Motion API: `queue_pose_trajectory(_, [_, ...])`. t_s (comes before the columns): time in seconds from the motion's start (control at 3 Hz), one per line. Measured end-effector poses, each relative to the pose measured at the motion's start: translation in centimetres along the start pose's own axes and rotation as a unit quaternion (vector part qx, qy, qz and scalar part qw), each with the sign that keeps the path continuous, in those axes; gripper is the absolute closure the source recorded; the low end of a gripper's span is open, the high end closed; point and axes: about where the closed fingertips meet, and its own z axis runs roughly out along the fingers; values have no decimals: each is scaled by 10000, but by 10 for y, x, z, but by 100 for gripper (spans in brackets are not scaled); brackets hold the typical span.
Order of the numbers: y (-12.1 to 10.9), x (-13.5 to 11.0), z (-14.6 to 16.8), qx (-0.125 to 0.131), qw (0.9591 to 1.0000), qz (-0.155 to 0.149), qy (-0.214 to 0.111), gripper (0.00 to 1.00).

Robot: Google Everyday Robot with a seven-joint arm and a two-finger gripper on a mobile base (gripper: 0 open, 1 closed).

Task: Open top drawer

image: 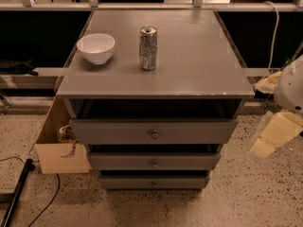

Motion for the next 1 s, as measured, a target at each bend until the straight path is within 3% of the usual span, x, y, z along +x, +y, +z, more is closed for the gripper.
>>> queue_pose_trajectory(0.33, [10, -9, 24, 90, 9982, -469, 374, 0])
queue_pose_trajectory(0.67, [7, -6, 63, 195, 9915, -916, 904, 0])
queue_pose_trajectory(1.0, [7, -6, 63, 197, 9915, -916, 898, 0])
